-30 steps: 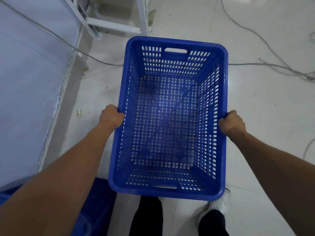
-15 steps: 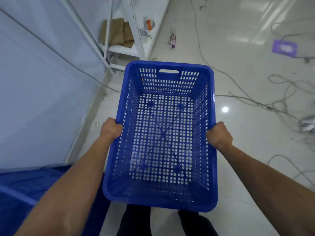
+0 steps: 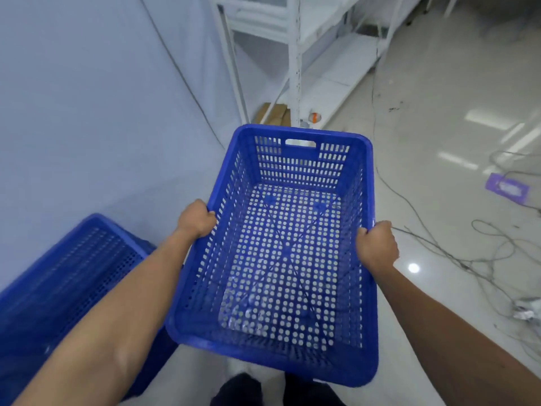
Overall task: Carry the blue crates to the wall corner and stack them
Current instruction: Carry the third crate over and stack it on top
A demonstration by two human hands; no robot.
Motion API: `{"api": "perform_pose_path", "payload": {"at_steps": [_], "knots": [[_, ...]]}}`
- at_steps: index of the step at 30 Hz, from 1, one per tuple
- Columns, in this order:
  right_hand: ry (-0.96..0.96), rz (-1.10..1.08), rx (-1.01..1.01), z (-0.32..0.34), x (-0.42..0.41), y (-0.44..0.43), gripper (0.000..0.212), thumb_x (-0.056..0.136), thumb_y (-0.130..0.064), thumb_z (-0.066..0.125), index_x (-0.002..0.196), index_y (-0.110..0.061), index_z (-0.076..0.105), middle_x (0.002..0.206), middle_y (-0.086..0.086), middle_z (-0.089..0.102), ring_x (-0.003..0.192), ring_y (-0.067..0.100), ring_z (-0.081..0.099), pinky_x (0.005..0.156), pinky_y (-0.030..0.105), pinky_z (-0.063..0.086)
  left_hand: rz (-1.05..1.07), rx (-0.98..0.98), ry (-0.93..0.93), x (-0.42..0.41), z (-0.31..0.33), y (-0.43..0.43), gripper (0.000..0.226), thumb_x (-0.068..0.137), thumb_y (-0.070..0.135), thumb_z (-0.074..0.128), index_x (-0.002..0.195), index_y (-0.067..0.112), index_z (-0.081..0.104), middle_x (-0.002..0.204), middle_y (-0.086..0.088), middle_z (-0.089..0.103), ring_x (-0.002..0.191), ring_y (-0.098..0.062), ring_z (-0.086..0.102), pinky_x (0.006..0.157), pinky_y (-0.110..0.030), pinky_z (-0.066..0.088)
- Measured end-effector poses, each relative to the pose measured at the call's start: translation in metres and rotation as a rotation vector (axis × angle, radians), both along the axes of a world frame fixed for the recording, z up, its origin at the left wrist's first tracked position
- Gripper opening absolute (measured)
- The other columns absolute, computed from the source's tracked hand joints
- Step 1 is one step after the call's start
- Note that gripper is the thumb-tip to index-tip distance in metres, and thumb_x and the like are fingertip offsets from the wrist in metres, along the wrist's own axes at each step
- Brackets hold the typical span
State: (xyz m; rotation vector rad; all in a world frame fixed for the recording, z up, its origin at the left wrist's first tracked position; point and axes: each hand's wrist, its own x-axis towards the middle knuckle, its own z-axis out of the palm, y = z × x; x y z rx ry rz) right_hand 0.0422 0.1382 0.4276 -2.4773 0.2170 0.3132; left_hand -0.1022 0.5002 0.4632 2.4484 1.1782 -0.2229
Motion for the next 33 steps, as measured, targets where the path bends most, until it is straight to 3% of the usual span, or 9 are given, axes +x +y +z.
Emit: {"api": "perform_pose_path", "payload": {"at_steps": [4,11,17,20,23,28,33], "knots": [[-0.041,0.062,-0.025,0.019,-0.014,0.017,0.032,0.092,-0.028,0.054,0.109,-0.002,0.047,0.106,0.019,0.064,0.093,0.041,0.062,0.081,0.048,0.048,0.107,0.014,-0.054,-0.047,0.029,0.0,0.019,0.089,0.024,0.056,0.09,0.006,0.058,0.089,-0.011,0.064,0.075,-0.028,0.055,0.067,-0.031,0.041],[-0.043,0.206,-0.028,0.05,-0.05,0.056,0.038,0.092,-0.027,0.055,0.114,0.004,0.046,0.112,0.026,0.063,0.099,0.044,0.061,0.079,0.046,0.047,0.299,0.074,-0.173,-0.14,0.06,0.005,0.028,0.091,0.025,0.053,0.098,-0.002,0.058,0.089,-0.015,0.064,0.073,-0.029,0.055,0.061,-0.032,0.04],[-0.131,0.344,-0.019,0.097,-0.103,0.099,0.043,0.089,-0.029,0.056,0.115,0.004,0.048,0.115,0.027,0.062,0.102,0.046,0.06,0.084,0.049,0.048,0.416,0.109,-0.292,-0.243,0.094,0.01,0.034,0.091,0.025,0.053,0.104,-0.005,0.058,0.098,-0.02,0.067,0.086,-0.037,0.063,0.067,-0.039,0.048],[-0.18,0.424,0.005,0.127,-0.135,0.123,0.041,0.088,-0.029,0.056,0.114,0.003,0.05,0.112,0.026,0.063,0.1,0.045,0.061,0.083,0.048,0.049,0.448,0.118,-0.334,-0.298,0.114,0.012,0.031,0.09,0.024,0.052,0.093,-0.006,0.058,0.097,-0.024,0.067,0.091,-0.043,0.064,0.072,-0.044,0.053],[-0.218,0.495,0.015,0.154,-0.172,0.146,0.039,0.09,-0.028,0.055,0.116,0.001,0.05,0.114,0.025,0.062,0.103,0.043,0.06,0.083,0.047,0.049,0.509,0.138,-0.377,-0.353,0.13,0.012,0.029,0.089,0.023,0.052,0.089,-0.006,0.059,0.077,-0.018,0.06,0.076,-0.039,0.061,0.061,-0.039,0.048],[-0.249,0.621,0.085,0.183,-0.234,0.185,0.035,0.089,-0.023,0.055,0.113,0.002,0.057,0.112,0.024,0.065,0.102,0.043,0.062,0.084,0.046,0.051,0.639,0.193,-0.381,-0.442,0.145,0.015,0.027,0.091,0.027,0.053,0.086,0.001,0.051,0.092,-0.022,0.066,0.072,-0.03,0.056,0.059,-0.033,0.042],[-0.251,0.734,0.111,0.189,-0.291,0.226,0.033,0.09,-0.018,0.053,0.115,0.003,0.054,0.112,0.023,0.064,0.103,0.04,0.062,0.084,0.043,0.049,0.778,0.229,-0.342,-0.518,0.153,0.022,0.037,0.09,0.031,0.055,0.095,-0.005,0.062,0.085,-0.016,0.065,0.071,-0.031,0.059,0.059,-0.033,0.043]]}}
